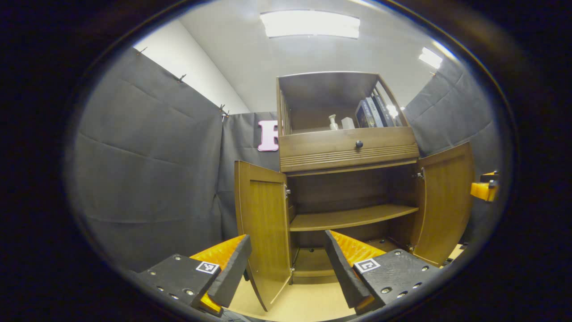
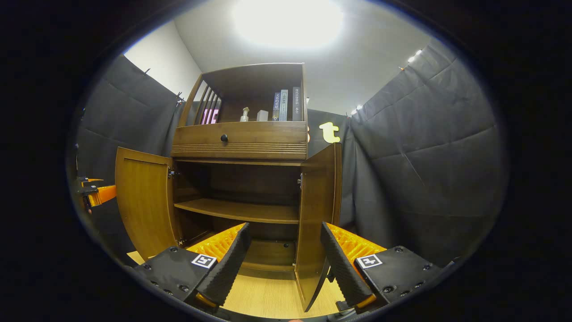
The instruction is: Open the right door of the double-door shoe cabinet with the right hand, and open the left door with the left hand.
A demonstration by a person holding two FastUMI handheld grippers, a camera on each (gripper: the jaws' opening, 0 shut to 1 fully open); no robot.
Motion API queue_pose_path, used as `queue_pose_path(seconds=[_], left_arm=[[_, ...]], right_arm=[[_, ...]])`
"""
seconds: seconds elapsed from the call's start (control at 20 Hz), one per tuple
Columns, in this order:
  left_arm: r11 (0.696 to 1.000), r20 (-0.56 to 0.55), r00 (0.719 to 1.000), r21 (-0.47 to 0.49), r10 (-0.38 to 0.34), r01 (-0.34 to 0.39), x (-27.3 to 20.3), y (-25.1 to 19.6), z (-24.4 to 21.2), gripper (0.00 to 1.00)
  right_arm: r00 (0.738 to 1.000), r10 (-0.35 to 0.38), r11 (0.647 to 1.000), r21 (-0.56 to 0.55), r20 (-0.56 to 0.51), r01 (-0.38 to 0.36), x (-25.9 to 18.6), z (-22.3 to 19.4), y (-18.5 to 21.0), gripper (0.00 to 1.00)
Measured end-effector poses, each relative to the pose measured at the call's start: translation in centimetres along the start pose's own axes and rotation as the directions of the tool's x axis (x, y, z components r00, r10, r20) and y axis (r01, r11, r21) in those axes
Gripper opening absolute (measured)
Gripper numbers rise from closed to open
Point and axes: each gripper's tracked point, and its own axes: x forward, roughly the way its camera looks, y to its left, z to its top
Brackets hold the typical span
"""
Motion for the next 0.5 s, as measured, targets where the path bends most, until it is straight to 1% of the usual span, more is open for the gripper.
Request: queue_pose_path(seconds=[0.5], left_arm=[[1.000,-0.003,1.000,0.010,-0.011,0.011,0.52,0.15,-0.12,0.95]], right_arm=[[1.000,-0.016,1.000,0.000,-0.004,0.016,-0.04,-0.06,-0.20,0.98]])
